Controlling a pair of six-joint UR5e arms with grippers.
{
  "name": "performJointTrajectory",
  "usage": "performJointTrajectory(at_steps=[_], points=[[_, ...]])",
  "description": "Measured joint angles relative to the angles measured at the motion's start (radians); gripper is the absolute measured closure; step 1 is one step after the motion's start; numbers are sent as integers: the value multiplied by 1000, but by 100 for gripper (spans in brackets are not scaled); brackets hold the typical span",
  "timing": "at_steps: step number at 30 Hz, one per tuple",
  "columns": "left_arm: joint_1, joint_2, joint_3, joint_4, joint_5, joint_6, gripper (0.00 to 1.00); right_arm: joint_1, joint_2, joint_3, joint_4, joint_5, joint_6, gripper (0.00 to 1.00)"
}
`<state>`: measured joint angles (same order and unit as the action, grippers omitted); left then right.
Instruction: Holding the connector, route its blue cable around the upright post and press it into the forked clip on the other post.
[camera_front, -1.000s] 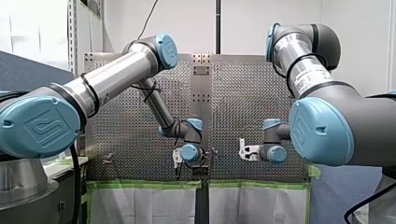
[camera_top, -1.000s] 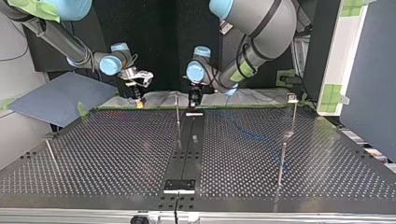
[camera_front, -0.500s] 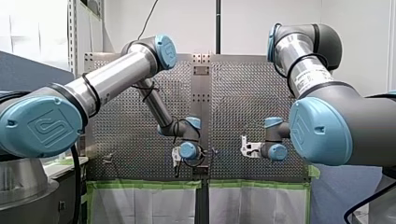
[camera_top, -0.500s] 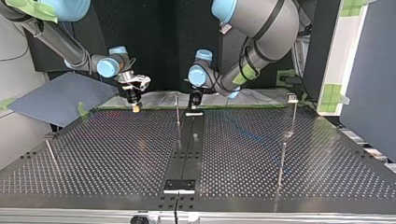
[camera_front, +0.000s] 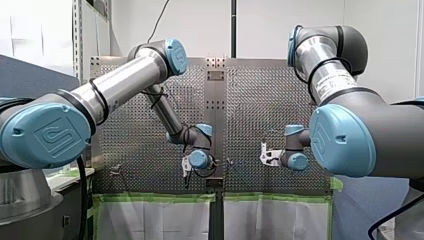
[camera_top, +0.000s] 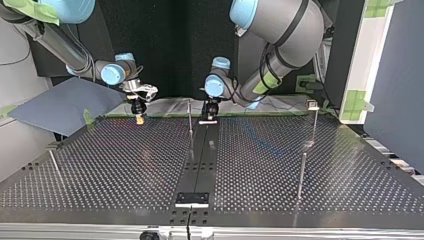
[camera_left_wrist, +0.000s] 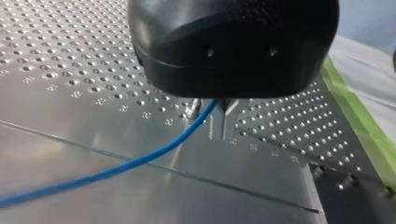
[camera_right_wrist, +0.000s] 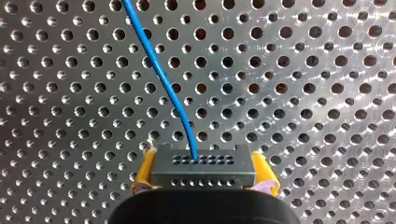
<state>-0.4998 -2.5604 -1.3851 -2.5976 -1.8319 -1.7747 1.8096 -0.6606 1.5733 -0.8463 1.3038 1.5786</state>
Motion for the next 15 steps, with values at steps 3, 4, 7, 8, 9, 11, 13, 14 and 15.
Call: performJointTrajectory(at_steps=[3,4,7,8,9,11,13,14,15], points=[[-2,0,0,-15,0,14,60,1,0,0,7,0,-2,100],[-3,0,0,-20,1,20,38,2,0,0,9,0,-3,100],[-7,0,0,-42,1,41,9,4,1,-1,15,0,-5,100],[-9,0,0,-49,1,47,0,6,1,-1,17,0,-5,100],[-10,0,0,-57,0,56,0,6,1,-1,18,0,-6,100],[-13,0,-2,-70,2,68,0,7,1,-1,20,0,-6,100],[-17,1,-7,-85,9,84,0,9,1,-1,22,0,-6,100],[-19,2,-10,-92,14,91,0,11,1,-1,23,0,-6,100],[-22,2,-14,-102,22,101,0,12,1,-1,24,0,-6,100]])
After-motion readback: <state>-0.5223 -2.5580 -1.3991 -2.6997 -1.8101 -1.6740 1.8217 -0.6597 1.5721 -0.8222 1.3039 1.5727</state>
